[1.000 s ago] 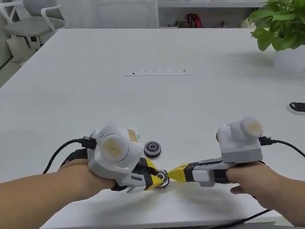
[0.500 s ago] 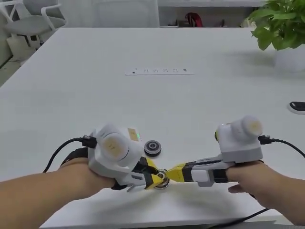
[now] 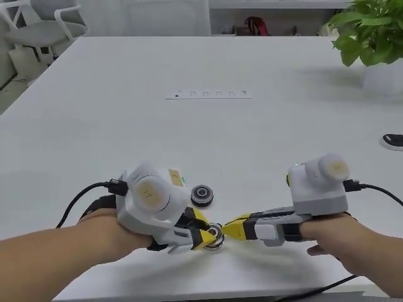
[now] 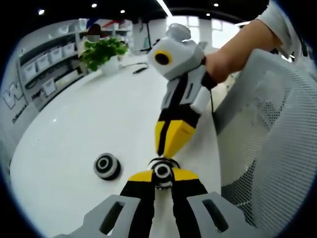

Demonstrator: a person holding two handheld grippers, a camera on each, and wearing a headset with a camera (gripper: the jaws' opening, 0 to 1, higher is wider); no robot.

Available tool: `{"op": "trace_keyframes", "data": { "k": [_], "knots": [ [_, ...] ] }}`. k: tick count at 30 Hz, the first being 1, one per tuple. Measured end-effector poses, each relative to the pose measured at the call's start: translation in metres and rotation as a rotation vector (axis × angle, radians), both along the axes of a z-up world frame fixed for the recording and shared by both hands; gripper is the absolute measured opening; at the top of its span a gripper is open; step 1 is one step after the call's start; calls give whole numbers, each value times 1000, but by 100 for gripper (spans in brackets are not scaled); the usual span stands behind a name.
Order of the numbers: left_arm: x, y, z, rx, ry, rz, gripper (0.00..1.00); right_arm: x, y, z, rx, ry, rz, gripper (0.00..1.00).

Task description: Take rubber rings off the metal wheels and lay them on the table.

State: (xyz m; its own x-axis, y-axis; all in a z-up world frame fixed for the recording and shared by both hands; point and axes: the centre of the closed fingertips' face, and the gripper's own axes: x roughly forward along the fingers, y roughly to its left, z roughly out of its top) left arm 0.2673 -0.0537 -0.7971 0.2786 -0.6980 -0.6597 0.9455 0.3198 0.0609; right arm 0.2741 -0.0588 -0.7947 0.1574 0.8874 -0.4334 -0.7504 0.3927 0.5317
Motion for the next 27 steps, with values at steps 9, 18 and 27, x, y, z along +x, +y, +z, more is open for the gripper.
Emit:
{"op": "trace_keyframes", "data": {
  "k": [9, 18, 27],
  "knots": [
    [0, 0, 0, 0, 0, -2, 12, 0, -1, -4, -30, -11, 7, 5],
    [0, 0, 0, -2, 0, -3, 12, 1, -2, -5, -40, -12, 9, 2],
    [0, 0, 0, -3, -1, -3, 12, 1, -1, -3, -40, -16, 16, 0]
  ]
}}
